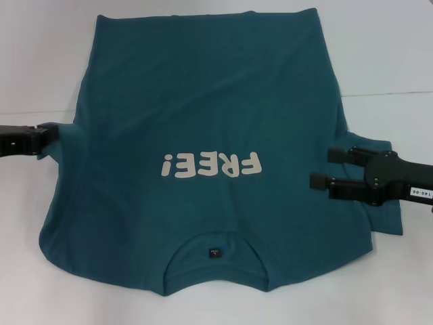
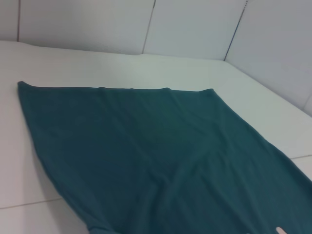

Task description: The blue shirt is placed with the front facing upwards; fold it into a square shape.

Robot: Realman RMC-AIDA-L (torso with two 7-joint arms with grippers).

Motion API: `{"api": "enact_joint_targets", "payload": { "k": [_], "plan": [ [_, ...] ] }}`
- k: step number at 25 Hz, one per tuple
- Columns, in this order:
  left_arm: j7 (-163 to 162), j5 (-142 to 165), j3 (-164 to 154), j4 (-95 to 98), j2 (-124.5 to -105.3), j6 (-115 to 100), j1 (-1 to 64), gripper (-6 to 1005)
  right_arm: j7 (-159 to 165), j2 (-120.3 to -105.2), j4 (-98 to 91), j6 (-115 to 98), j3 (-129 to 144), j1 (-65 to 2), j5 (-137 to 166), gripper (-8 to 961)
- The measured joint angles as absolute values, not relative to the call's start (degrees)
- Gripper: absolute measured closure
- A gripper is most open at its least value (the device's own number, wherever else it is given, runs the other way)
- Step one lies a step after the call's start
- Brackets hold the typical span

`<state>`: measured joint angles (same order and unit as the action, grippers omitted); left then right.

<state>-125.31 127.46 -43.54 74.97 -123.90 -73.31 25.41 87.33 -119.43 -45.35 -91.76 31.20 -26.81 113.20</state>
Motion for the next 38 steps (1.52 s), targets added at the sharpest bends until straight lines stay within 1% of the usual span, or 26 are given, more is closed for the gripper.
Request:
{"api": "enact_joint_targets", "payload": {
  "k": [13,19,28,34,38],
  "plan": [
    [-126.3,127.0,-52.6,73.5,-124.46,-72.1,25.7,948,87.5,-119.5,-45.3,-91.8,31.2,-26.9,113.2,40],
    [-126.7,126.9,-59.5,69.7,-124.46,-67.4,26.3,947,87.5,-119.48,-44.7,-91.6,31.2,-26.9,113.3,39],
    [-125.8,124.4,-66.2,60.4,-124.21,-61.1,29.6,946,87.5,-119.43,-44.1,-91.2,31.2,-26.8,113.5,39],
    [-125.8,124.3,-66.6,60.3,-124.43,-57.3,29.3,945,87.5,-119.43,-44.0,-91.1,31.2,-26.8,113.6,41],
    [-126.2,124.4,-66.1,60.2,-124.32,-54.2,28.3,801,87.6,-119.43,-44.0,-91.0,31.2,-26.8,113.6,40]
  ]
}}
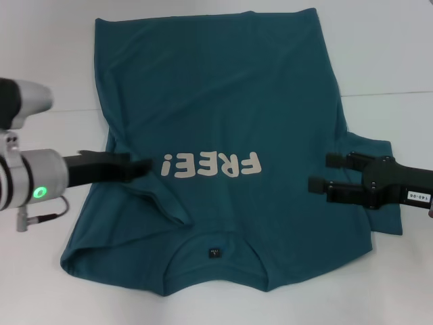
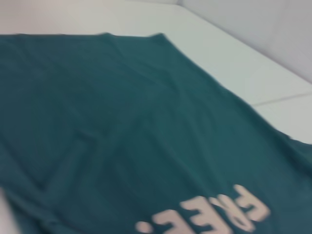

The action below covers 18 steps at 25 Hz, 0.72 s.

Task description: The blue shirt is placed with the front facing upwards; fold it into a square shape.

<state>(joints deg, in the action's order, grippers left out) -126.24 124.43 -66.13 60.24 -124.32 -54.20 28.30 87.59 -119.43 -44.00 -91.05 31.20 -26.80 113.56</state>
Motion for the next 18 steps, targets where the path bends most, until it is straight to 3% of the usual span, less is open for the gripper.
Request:
{"api": "enact_joint_targets", "payload": {
  "k": [8,10,18],
  "plan": [
    [-125.6,134.0,-67.3,58.7,-124.61,-39.4,25.5,488,87.7,-119.43,-43.9,-91.0,31.2,-26.6,113.4,40],
    [-125.5,136.3,-67.4,58.1,-124.65,-36.8,25.2,248,87.7,-119.43,-43.9,-91.1,31.2,-26.6,113.3,40],
    [-125.3,143.3,-73.0,54.8,-124.64,-29.8,25.6,214,88.4,-119.43,-43.9,-91.3,31.2,-26.6,113.2,41]
  ]
}}
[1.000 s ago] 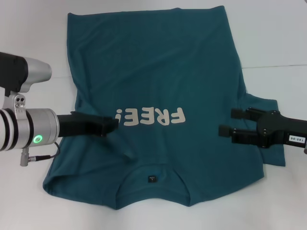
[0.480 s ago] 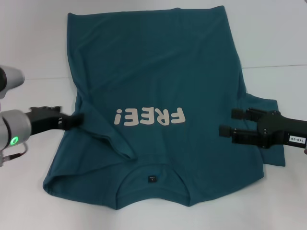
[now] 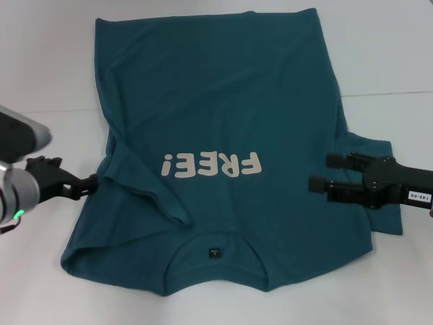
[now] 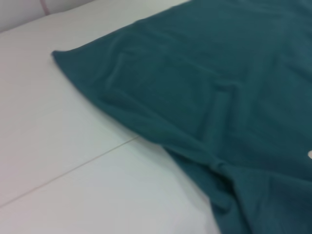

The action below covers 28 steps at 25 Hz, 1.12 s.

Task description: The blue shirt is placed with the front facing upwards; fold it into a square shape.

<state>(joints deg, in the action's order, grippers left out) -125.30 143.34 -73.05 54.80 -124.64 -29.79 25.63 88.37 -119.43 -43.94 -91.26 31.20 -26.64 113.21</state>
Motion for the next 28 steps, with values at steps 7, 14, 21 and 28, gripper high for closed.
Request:
{"api": "enact_joint_targets", "payload": {
  "k": [7,14,21,28],
  "plan": [
    [-125.2,144.5,-78.2,50.7,-124.6,-24.7,28.1,213,89.2,-119.43,-44.2,-91.7,31.2,-26.6,113.2,41],
    [-125.2,146.2,-79.0,49.0,-124.54,-23.6,29.5,212,90.0,-119.34,-44.4,-91.9,31.2,-26.5,113.2,41],
    [-125.6,145.6,-80.4,45.7,-124.6,-23.2,33.0,210,90.1,-119.34,-44.3,-91.9,31.2,-26.6,113.2,40],
    [-132.7,143.3,-80.5,44.4,-124.45,-26.4,36.2,209,90.1,-119.34,-44.3,-91.9,31.2,-26.5,113.2,40]
  ]
}}
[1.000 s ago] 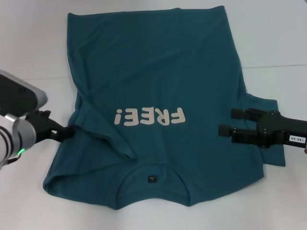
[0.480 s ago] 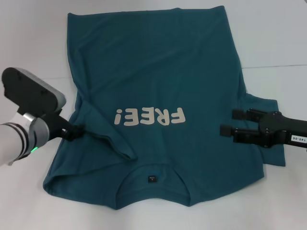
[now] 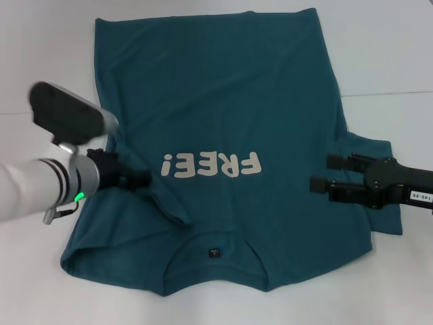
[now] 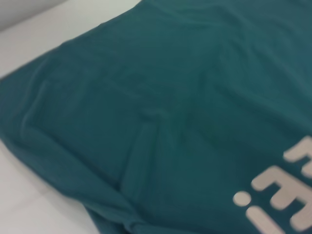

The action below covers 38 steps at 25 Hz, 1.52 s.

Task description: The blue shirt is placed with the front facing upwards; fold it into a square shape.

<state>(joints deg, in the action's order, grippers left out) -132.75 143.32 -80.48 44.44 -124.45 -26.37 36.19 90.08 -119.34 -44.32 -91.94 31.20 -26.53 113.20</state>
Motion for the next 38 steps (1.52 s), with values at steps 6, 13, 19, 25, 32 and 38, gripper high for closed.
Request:
{"api": "enact_joint_targets", "payload": {
  "k": [6,13,19,25,32,38],
  "plan": [
    [-144.7,143.3,-69.2,48.1,-124.07,-38.5,37.3,209,90.1,-119.34,-44.1,-91.9,31.2,-26.1,113.2,40],
    [-148.6,143.3,-66.4,44.4,-123.96,-37.4,38.4,207,90.0,-119.36,-44.0,-91.9,31.2,-26.0,113.2,40],
    [-148.7,143.1,-66.0,39.8,-123.92,-34.6,40.4,207,90.0,-119.44,-44.0,-92.3,31.2,-26.0,113.2,40],
    [-148.0,138.9,-66.0,38.9,-123.92,-35.1,41.3,206,90.2,-119.43,-44.0,-92.8,31.2,-26.1,113.2,40],
    [-142.3,129.7,-66.1,36.9,-123.92,-35.7,42.6,210,90.4,-119.43,-44.1,-93.6,31.2,-26.4,113.2,39],
    [-135.0,120.5,-66.0,36.4,-123.85,-35.8,43.0,214,90.8,-119.43,-44.3,-94.5,30.3,-26.4,113.2,39]
  ]
}}
